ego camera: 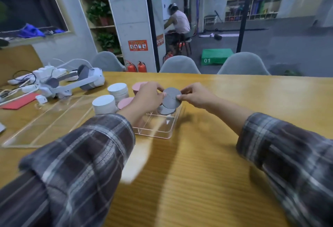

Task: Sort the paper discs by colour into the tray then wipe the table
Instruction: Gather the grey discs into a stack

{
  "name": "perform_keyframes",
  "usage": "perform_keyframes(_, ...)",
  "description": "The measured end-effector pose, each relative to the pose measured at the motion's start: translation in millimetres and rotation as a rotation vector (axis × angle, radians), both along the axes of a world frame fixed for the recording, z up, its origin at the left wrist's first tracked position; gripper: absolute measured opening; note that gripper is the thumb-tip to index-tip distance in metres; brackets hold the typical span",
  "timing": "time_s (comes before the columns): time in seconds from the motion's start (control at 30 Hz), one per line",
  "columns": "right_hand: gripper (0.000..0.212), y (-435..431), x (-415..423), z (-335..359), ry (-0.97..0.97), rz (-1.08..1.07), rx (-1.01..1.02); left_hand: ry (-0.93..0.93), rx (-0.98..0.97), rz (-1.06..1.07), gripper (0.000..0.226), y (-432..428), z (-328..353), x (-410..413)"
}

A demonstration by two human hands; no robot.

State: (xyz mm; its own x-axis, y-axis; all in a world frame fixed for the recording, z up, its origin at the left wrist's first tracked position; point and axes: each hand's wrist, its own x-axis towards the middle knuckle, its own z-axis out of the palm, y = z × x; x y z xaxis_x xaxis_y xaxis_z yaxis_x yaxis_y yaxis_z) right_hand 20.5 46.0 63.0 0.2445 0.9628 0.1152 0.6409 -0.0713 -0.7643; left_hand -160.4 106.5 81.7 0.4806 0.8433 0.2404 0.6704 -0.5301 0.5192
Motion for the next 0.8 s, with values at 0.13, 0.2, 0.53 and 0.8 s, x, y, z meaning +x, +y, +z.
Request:
perform_keyframes(0.13, 0.037, 20, 2, -7, -0.062, 0.022, -0.013, 0.144, -0.033, 0.022, 0.029, 13, -5, 5)
perform_keyframes(0.2, 0.034, 28, 2, -9, -0.095, 0.035, -0.031, 0.197, -0.034, 0.037, 0.031, 20, -9, 5)
perform_keyframes(0.53, 0.030, 48, 2, -11, -0.280, 0.074, -0.129, 0.407, 0.040, 0.067, 0.035, 26, -11, 16)
perform_keyframes(0.8, 0.028, 49, -2, -22, -0.332, 0.014, -0.020, 0.435, 0.116, 0.077, 0.029, 26, -17, 18)
